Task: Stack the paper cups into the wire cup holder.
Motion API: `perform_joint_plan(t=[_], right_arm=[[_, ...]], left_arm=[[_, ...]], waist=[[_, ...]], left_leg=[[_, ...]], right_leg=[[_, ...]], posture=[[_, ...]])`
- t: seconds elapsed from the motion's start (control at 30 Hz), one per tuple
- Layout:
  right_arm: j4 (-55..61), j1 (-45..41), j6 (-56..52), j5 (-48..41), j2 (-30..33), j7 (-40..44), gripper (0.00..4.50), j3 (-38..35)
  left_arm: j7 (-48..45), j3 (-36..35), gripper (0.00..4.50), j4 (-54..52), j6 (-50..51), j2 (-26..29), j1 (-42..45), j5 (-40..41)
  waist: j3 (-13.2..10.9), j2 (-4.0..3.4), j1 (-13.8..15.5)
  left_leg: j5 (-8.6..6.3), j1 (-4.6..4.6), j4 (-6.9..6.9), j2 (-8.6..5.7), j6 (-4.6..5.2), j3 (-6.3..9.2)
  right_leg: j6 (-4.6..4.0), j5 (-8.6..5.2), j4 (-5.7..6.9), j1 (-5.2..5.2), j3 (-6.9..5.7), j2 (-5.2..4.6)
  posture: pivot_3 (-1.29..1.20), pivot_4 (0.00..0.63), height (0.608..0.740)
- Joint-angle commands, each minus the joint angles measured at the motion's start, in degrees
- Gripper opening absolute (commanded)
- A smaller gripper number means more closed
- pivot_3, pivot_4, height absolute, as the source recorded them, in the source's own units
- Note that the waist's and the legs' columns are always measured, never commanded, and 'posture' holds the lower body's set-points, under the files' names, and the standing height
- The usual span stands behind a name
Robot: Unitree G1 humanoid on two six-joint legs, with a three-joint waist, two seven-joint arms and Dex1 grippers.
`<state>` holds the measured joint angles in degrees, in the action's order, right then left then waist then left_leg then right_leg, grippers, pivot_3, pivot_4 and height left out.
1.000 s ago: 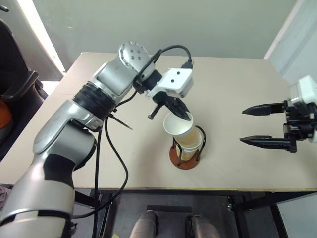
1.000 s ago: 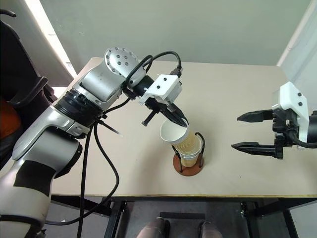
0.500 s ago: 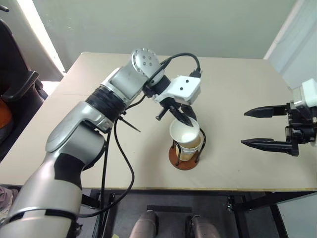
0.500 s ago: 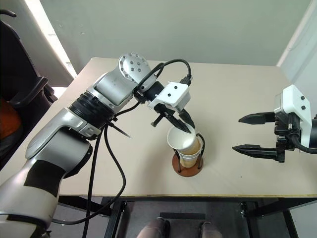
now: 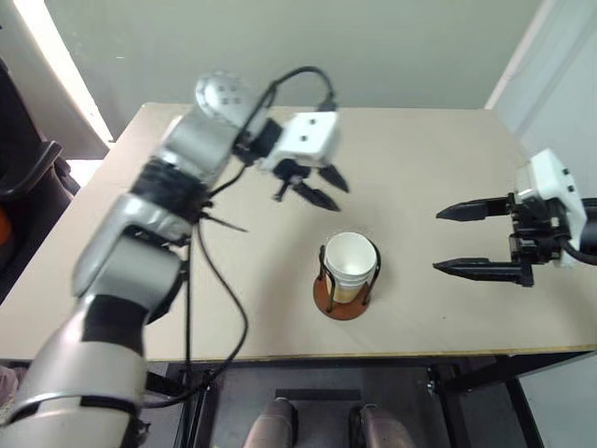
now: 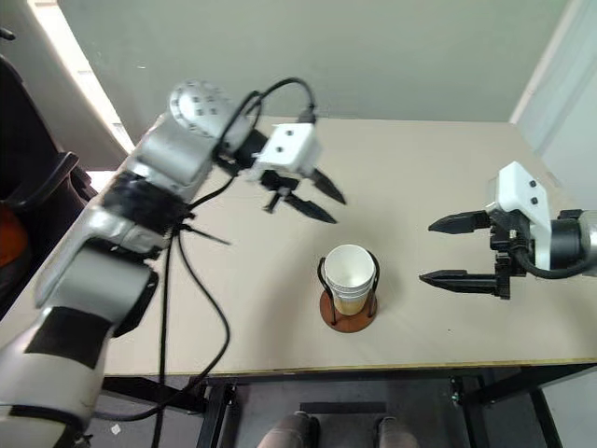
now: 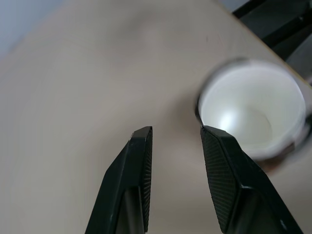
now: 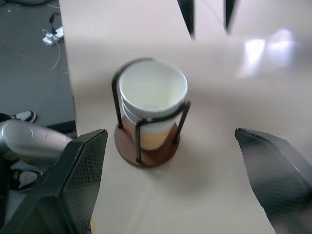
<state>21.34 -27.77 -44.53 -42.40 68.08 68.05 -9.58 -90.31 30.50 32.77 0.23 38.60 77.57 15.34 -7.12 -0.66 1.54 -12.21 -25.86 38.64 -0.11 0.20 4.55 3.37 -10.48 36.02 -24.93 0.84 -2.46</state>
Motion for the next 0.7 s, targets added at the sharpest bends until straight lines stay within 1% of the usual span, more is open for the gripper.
perform_joint_plan(t=[0.03, 0.07, 0.13, 0.23, 0.27, 0.37, 0.43, 0.47, 0.5, 0.57, 0.67, 0.7], right_arm=[[-4.76, -3.48, 1.83, 1.76, 0.57, 2.60, 4.36, 1.11], [-6.25, -3.65, 2.19, 2.11, 0.76, 3.48, 4.36, 1.15], [-9.88, -3.67, 2.97, 3.28, 1.04, 4.53, 4.36, 0.98], [-11.51, -2.23, 1.99, 3.08, 1.45, 4.26, 4.36, -1.71], [-11.19, -1.15, 1.28, 2.28, 1.46, 4.17, 4.36, -3.37], [-10.20, 1.17, 0.26, 0.43, 0.87, 4.23, 4.36, -6.61], [-9.75, 0.65, 0.68, -0.24, 0.48, 5.11, 4.36, -6.39], [-9.98, -0.51, 1.07, -0.17, 0.47, 5.62, 4.36, -5.56], [-10.40, -1.67, 1.42, -0.08, 0.55, 6.21, 4.36, -4.80], [-11.70, -3.58, 2.08, 0.61, 1.01, 7.57, 4.36, -3.63], [-14.93, -6.69, 3.48, 2.63, 2.12, 10.08, 4.36, -1.82], [-15.81, -7.44, 3.88, 3.26, 2.39, 10.77, 4.36, -1.29]], left_arm=[[-2.19, -5.26, 1.64, -9.43, 8.14, 11.55, -7.39, 5.12], [-2.19, -7.24, 1.64, -12.27, 10.65, 14.92, -10.45, 6.32], [-0.61, -13.98, 1.64, -18.37, 17.37, 22.10, -19.14, 9.72], [4.71, -22.60, 1.64, -26.59, 24.52, 28.20, -31.07, 12.93], [6.70, -26.58, 1.64, -29.78, 26.98, 29.88, -36.40, 14.27], [10.46, -39.00, 1.64, -38.21, 33.27, 32.60, -51.12, 17.65], [11.98, -46.05, 1.64, -41.51, 36.52, 33.39, -58.19, 18.46], [11.90, -49.14, 1.64, -42.48, 37.69, 34.10, -61.02, 18.39], [11.38, -51.86, 1.64, -43.17, 38.53, 34.78, -63.36, 18.28], [10.27, -56.34, 1.64, -43.72, 39.57, 35.85, -66.36, 18.21], [8.63, -62.26, 1.64, -43.02, 40.43, 37.40, -69.41, 17.53], [8.16, -63.63, 1.64, -42.85, 40.34, 37.72, -70.49, 17.03]], waist=[[-0.01, -0.01, -0.36], [-0.01, 0.00, -0.51], [-0.01, 0.00, -0.52], [-0.01, 0.01, -0.15], [-0.01, 0.00, 0.06], [0.00, 0.00, 0.22], [0.00, 0.04, 0.07], [-0.01, 0.06, -0.12], [-0.02, 0.08, -0.21], [-0.02, 0.09, -0.42], [-0.01, 0.08, -0.59], [0.00, 0.06, -0.68]], left_leg=[[0.09, -0.02, 0.00, -0.01, -0.02, -0.04], [0.16, -0.06, 0.01, 0.03, -0.10, -0.03], [0.15, -0.16, -0.01, 0.03, -0.08, -0.05], [0.10, -0.20, -0.04, -0.03, 0.00, -0.09], [0.08, -0.20, -0.04, -0.05, 0.03, -0.08], [0.02, -0.14, -0.09, -0.09, 0.07, -0.11], [-0.05, -0.06, -0.12, -0.08, -0.01, -0.16], [-0.15, 0.01, -0.11, -0.07, -0.03, -0.16], [-0.23, 0.08, -0.16, -0.06, -0.05, -0.17], [-0.47, 0.33, -0.29, -0.06, 0.34, -0.17], [-0.20, 0.93, -0.70, -0.05, 0.14, -0.18], [-0.15, 1.00, -0.74, -0.02, 0.10, -0.16]], right_leg=[[0.00, 0.00, 0.00, -0.12, 0.11, 0.07], [0.01, 0.00, 0.00, -0.14, 0.20, 0.09], [0.04, -0.03, 0.00, -0.32, 0.35, 0.13], [0.00, -0.17, -0.01, -0.37, 0.51, 0.12], [-0.09, -0.25, 0.00, -0.37, 0.52, 0.10], [-0.47, -0.48, 0.08, -0.32, 0.57, 0.05], [-0.90, -0.74, 0.26, -0.33, 0.60, 0.04], [-0.96, -0.77, 0.41, -0.34, 0.61, 0.03], [-1.02, -0.77, 0.53, -0.39, 0.63, 0.05], [-1.21, -0.79, 0.81, -0.39, 0.66, 0.05], [-1.60, -0.92, 0.92, -0.09, 0.68, 0.08], [-1.72, -0.92, 0.96, -0.05, 0.69, 0.10]], posture=[[0.00, 0.150, 0.740], [0.00, 0.150, 0.740], [0.00, 0.150, 0.740], [0.00, 0.150, 0.740], [0.00, 0.150, 0.740], [0.00, 0.150, 0.740], [0.00, 0.150, 0.740], [0.00, 0.150, 0.740], [0.00, 0.150, 0.740], [0.00, 0.150, 0.740], [0.00, 0.150, 0.740], [0.00, 0.150, 0.740]])
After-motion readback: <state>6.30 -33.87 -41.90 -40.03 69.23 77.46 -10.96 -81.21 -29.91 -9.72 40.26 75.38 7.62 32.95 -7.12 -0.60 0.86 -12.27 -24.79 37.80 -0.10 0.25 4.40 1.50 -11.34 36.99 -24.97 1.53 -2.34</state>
